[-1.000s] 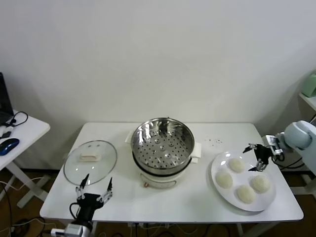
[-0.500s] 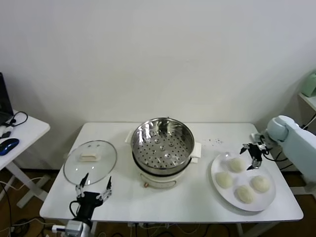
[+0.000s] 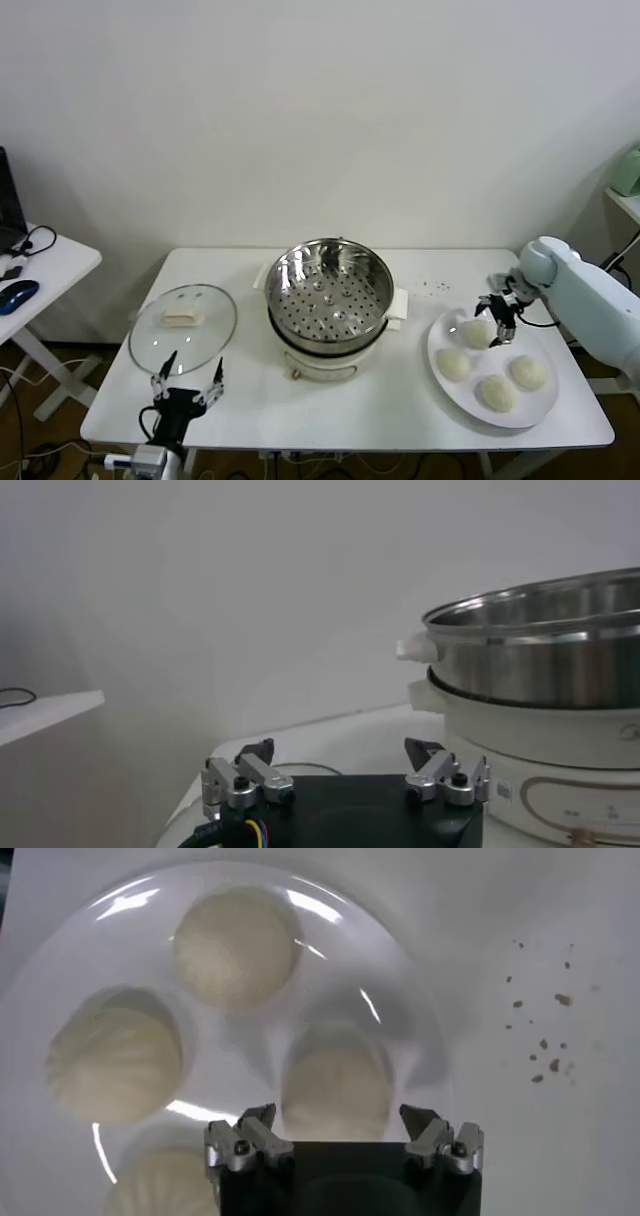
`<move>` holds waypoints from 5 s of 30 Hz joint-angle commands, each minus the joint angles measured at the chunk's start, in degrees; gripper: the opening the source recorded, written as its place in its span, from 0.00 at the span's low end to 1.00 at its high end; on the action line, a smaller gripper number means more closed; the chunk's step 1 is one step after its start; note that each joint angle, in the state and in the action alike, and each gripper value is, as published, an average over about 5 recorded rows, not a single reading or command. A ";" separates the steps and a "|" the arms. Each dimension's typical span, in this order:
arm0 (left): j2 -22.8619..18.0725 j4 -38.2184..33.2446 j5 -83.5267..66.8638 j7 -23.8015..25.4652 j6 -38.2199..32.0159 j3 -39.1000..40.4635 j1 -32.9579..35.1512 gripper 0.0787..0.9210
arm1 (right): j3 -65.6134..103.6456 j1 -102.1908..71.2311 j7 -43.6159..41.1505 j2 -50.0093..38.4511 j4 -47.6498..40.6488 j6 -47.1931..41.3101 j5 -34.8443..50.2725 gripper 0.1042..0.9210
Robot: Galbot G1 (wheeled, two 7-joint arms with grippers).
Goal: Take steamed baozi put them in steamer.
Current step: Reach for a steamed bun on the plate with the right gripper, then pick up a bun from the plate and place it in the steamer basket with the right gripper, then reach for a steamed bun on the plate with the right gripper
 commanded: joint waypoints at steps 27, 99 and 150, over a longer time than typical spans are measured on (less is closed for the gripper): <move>-0.27 -0.38 0.26 -0.33 0.12 0.13 0.13 0.88 | -4.91 9.32 -1.52 -1.98 8.60 0.91 4.95 0.73; -0.71 -2.60 -0.78 0.48 1.94 -0.74 -1.58 0.88 | -19.72 17.54 2.16 31.67 10.95 22.97 -27.69 0.80; 3.69 -4.09 -1.54 -0.27 3.37 2.06 -0.42 0.88 | -17.21 3.41 6.32 -25.84 36.57 -18.26 25.14 0.88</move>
